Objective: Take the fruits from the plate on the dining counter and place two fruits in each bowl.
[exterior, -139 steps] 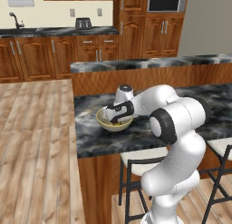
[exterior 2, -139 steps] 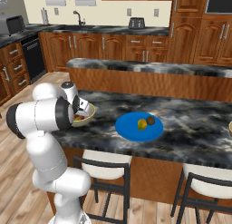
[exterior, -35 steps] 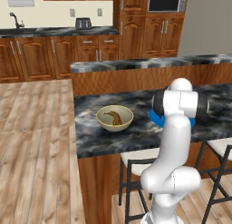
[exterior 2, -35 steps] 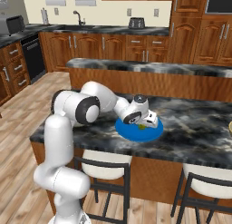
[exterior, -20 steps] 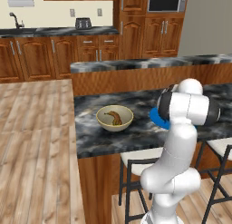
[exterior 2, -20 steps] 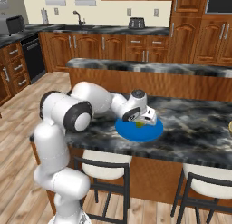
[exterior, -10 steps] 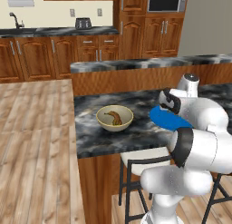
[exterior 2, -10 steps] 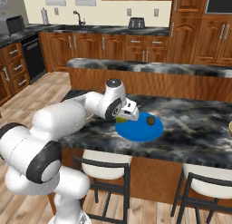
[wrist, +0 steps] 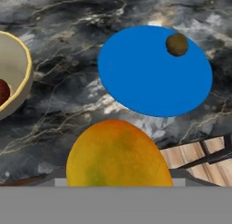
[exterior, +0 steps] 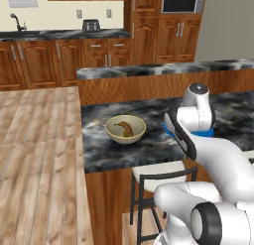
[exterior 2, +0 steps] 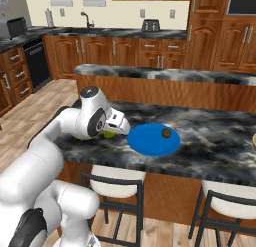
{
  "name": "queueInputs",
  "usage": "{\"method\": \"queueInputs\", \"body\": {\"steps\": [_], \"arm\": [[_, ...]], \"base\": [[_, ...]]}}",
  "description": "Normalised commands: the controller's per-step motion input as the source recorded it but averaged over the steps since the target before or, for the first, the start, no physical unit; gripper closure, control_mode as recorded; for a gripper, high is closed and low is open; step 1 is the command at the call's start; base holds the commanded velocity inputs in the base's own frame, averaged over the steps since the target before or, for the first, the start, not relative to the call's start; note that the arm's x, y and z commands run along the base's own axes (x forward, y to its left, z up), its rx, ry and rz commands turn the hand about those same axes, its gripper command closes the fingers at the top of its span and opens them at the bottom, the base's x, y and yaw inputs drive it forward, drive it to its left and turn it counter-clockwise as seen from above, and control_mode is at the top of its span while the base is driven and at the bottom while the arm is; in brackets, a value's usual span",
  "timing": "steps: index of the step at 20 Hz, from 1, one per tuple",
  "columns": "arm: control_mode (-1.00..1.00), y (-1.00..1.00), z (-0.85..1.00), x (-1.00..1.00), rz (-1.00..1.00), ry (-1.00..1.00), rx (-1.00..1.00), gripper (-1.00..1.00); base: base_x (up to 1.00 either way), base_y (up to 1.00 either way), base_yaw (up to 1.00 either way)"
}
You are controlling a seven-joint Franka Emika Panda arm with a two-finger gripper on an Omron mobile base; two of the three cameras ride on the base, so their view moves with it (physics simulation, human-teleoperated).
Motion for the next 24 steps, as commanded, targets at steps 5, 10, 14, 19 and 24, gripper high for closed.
{"method": "queueInputs", "body": {"steps": [5, 10, 14, 19, 24], "arm": [[-1.0, 0.05, 0.17, -0.12, 0.04, 0.0, 0.0, 1.0], [-1.0, 0.01, 0.16, 0.0, 0.03, 0.06, 0.0, 1.0], [-1.0, 0.0, 0.03, 0.0, 0.02, 0.09, 0.0, 1.0], [-1.0, 0.0, 0.0, 0.02, 0.0, 0.06, 0.0, 1.0], [1.0, 0.0, 0.0, 0.0, 0.0, 0.01, 0.0, 1.0]], "base": [[0.0, 0.0, 0.0], [0.0, 0.0, 0.0], [0.0, 0.0, 0.0], [0.0, 0.0, 0.0], [-0.17, -0.22, 0.0]]}}
